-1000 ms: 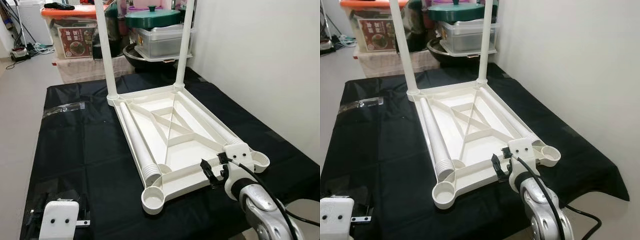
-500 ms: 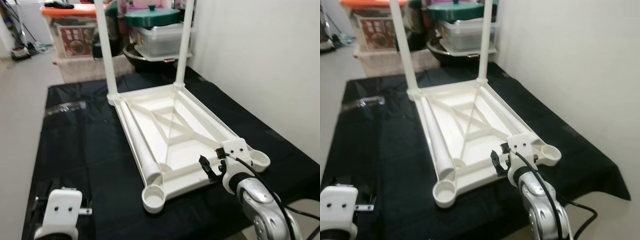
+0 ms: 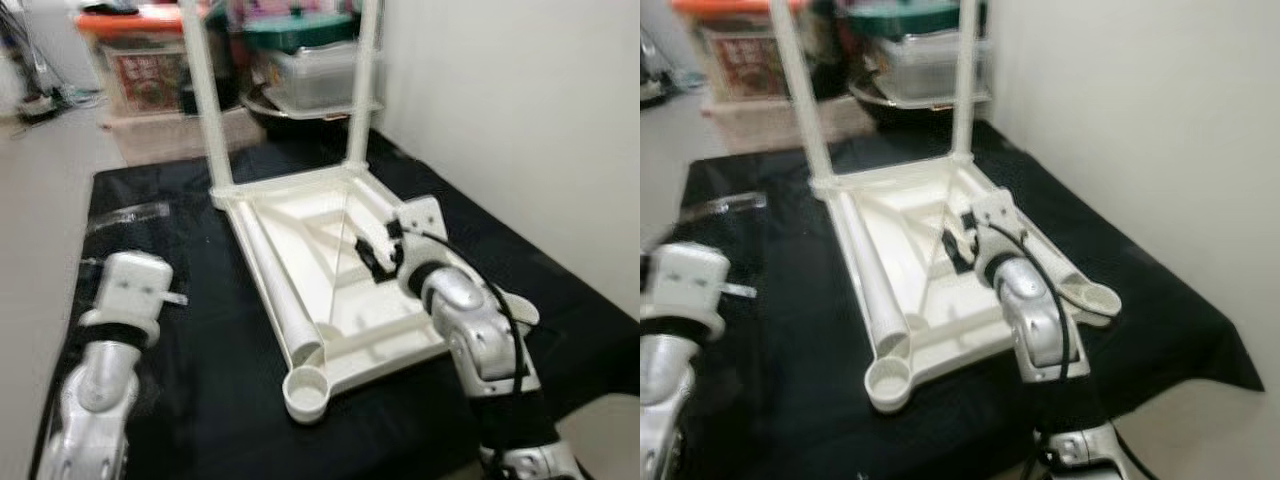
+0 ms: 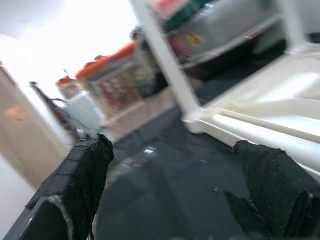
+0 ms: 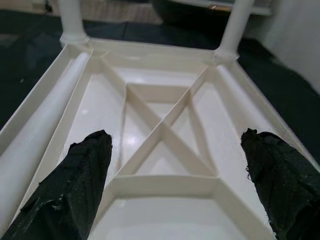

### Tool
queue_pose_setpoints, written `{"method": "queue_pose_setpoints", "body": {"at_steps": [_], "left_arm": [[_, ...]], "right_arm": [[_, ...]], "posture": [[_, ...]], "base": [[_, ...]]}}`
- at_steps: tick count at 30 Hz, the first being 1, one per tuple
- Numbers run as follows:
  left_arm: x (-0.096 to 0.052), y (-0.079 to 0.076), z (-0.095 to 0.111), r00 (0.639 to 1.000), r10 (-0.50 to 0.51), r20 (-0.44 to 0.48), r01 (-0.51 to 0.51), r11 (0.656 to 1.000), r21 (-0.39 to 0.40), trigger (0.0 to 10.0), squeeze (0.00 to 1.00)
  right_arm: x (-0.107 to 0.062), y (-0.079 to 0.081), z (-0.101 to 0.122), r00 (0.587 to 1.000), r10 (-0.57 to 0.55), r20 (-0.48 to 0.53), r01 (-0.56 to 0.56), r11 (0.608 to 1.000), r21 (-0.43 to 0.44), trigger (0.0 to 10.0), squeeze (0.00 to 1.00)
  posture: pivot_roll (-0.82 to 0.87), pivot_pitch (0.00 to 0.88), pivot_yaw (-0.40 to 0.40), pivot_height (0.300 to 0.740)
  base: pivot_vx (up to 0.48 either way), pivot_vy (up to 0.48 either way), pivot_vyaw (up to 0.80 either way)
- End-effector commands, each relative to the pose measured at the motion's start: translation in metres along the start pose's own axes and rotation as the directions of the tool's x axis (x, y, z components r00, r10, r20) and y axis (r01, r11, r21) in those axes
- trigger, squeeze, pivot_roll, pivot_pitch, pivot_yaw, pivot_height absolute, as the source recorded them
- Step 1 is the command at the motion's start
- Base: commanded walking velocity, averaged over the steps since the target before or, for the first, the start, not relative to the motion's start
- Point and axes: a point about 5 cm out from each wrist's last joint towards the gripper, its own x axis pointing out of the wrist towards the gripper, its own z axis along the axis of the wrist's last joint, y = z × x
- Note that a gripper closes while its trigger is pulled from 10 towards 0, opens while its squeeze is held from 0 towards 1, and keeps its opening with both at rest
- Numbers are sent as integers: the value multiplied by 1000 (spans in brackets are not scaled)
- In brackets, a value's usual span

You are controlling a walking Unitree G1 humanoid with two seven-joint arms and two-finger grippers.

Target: Building children table

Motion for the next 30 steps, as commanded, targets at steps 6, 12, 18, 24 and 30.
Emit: {"method": "queue_pose_setpoints", "body": {"at_steps": [6,12,18,24,30], "left_arm": [[-16,-33,-7,997,-60,-41,56,994,-89,10000,0],[-25,-37,-14,995,-73,-74,66,993,-96,10000,0],[-29,-28,-21,994,-44,-99,36,996,-85,10000,0],[-23,-22,-20,996,-29,-88,23,997,-69,10000,0],[-22,-28,-17,997,-50,-59,44,995,-93,10000,0]], "right_arm": [[-2,10,-20,998,37,-41,-37,999,-13,10000,0],[-13,2,-40,996,3,-86,-2,1000,9,10000,0],[-23,2,-51,995,-29,-96,32,999,39,10000,0],[-19,4,-45,997,-39,-69,44,997,70,10000,0],[-19,2,-43,997,-57,-49,60,996,66,10000,0]], "posture": [[26,0,-61,740],[25,0,-55,740],[19,0,-46,740],[13,0,-37,740],[4,0,-28,740]], "base": [[0,0,0],[0,0,0],[0,0,-800],[0,0,-800],[0,0,-800]]}}
